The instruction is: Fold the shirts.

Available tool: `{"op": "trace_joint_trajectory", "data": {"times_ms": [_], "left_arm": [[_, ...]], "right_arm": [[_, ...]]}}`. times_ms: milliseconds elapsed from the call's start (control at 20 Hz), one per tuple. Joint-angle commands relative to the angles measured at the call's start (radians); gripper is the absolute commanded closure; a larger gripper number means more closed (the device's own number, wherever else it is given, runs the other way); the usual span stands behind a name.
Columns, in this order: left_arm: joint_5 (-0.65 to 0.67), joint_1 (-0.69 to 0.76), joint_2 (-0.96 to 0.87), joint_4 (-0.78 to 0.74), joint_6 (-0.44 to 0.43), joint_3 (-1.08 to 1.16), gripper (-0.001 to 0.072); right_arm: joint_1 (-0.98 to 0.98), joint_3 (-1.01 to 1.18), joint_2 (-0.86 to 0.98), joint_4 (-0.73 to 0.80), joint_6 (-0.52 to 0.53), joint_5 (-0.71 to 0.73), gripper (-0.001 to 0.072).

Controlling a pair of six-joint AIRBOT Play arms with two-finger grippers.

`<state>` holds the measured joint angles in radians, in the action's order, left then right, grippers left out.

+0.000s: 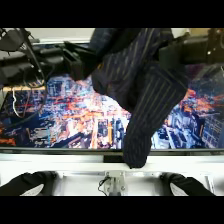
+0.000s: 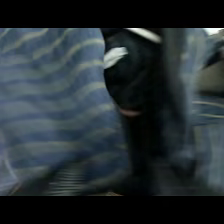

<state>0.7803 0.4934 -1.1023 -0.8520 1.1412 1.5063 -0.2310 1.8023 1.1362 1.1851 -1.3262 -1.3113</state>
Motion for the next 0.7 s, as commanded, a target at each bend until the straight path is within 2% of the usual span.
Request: {"op": "trace_joint_trajectory", "data": {"times_ms": [0, 250, 500, 650], "left_arm": [[-0.067, -0.041, 0.01, -0.117, 0.036, 0.007, 0.003], [-0.105, -0.061, 0.025, -0.121, -0.163, 0.126, 0.0031], [-0.146, -0.061, 0.025, -0.121, -0.172, 0.199, 0.0034], [-0.238, -0.061, 0.025, -0.121, -0.173, 0.203, 0.0061]], "right_arm": [[-0.002, 0.002, -0.006, -0.086, 0.097, -0.042, 0.0621], [-0.002, 0.002, -0.006, -0.133, 0.216, -0.042, 0.0621], [-0.002, 0.002, -0.006, -0.156, 0.265, 0.002, 0.0621], [-0.002, 0.002, -0.006, -0.156, 0.296, 0.061, 0.0622]]}}
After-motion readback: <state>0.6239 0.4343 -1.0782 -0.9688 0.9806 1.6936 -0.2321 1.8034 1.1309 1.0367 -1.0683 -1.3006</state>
